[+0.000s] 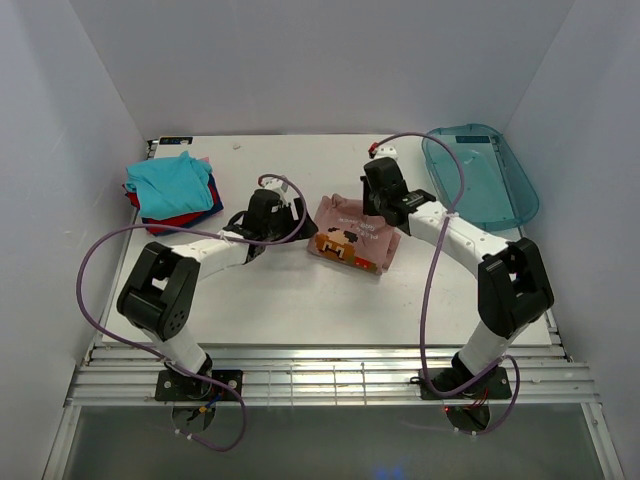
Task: Fold and stack the t-shirts
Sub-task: Fold the tshirt
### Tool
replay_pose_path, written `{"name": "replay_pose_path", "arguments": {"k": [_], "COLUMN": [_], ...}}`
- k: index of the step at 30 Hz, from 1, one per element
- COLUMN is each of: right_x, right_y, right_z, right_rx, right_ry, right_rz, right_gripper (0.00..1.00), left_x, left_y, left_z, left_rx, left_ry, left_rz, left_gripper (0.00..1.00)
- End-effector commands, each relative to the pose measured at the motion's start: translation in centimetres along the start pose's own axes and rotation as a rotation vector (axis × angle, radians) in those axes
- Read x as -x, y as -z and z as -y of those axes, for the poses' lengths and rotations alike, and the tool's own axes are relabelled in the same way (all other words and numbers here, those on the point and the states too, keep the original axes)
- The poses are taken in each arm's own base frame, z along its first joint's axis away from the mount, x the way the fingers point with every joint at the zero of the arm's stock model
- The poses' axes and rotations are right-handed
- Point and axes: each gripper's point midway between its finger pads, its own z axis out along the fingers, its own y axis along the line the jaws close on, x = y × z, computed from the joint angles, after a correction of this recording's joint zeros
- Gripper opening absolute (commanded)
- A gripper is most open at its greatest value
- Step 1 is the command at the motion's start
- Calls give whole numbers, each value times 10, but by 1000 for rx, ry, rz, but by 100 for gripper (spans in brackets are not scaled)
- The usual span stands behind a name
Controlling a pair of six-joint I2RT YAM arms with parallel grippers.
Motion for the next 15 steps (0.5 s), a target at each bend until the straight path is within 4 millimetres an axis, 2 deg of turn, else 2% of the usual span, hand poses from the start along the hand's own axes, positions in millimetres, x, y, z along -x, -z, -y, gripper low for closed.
{"name": "replay_pose_path", "arguments": {"k": [1,8,9,10,12,15], "right_x": [-29,-100,-110,-116,-129,-135], "right_y": [11,1,-2,-4,-8,-10], "right_z": [-13,-11,-8,-6,-1,0], "right_rx": [95,86,69,55,22,11], "right_ry": [-24,-43,-38,-36,-30,-23], "right_rz": [-82,-290,-318,-336,-381,-399], "right_gripper": [8,8,8,8,8,8], "left_x": [19,21,16,17,17,15], "left_y": [-2,-25,-31,-32,-36,-42], "left_z": [15,11,9,14,13,10], "left_rx": [-89,-155,-165,-198,-208,-211], "left_ry": [17,71,82,94,108,123], "left_rz": [24,-36,-58,-71,-85,-100], "left_gripper": [86,86,86,86,86,87]}}
